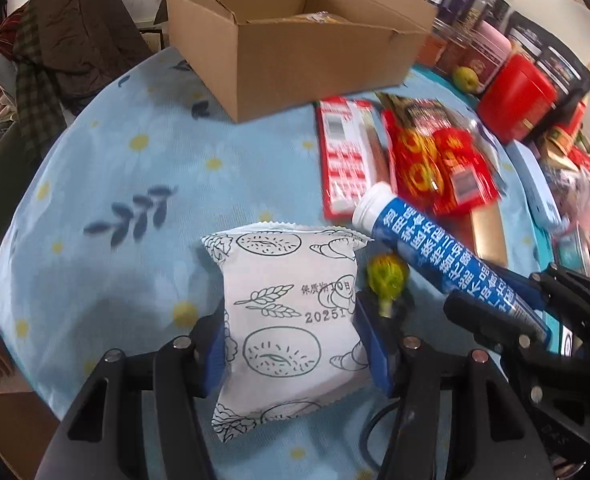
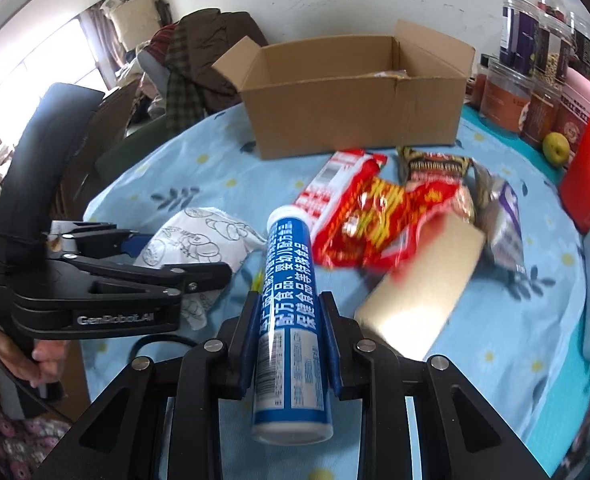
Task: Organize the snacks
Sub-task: 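Lift the tablet tube with the right gripper while the left gripper lifts the white pastry bag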
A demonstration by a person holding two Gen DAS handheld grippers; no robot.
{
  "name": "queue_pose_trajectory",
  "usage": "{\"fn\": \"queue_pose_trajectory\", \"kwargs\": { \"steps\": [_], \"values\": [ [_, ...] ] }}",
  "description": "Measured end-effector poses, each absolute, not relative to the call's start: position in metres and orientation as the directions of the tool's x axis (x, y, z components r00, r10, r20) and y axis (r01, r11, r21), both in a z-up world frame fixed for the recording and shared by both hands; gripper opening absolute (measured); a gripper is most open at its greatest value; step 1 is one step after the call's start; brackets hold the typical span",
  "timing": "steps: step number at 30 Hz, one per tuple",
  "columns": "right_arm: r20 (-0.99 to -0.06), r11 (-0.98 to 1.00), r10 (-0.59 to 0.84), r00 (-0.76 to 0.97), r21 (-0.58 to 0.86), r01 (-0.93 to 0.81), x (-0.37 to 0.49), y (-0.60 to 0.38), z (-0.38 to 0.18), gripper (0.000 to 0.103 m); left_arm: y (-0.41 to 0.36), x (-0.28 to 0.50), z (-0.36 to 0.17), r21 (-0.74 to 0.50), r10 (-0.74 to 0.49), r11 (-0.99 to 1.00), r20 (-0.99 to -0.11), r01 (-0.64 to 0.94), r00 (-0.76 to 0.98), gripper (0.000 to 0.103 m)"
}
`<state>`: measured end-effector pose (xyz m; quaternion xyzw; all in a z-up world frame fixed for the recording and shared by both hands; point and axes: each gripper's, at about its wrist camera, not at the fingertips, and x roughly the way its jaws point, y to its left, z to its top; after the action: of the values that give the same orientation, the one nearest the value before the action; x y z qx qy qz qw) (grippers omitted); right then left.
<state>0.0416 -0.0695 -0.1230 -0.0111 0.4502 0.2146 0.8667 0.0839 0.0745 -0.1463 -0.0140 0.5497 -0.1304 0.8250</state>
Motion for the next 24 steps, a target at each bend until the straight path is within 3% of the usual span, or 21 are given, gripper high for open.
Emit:
{"fn": "queue_pose_trajectory", "kwargs": {
  "steps": [18,24],
  "values": [
    [-0.824,0.935,0.324,0.465,0.203,-0.291,0.003,-0.092,-0.153,0.029,0.056,0.047,-0.152,-0.152,-0.235,0.958,-0.901,0.242,0.364,0.057],
    [-0.822,0.932,0.314,0.474,0.171,-0.32,0.005,-0.084,-0.155,0.035,0.056,0.047,-0.155,-0.162,-0.244,0.957,-0.9,0.243,0.362,0.057]
  ]
}}
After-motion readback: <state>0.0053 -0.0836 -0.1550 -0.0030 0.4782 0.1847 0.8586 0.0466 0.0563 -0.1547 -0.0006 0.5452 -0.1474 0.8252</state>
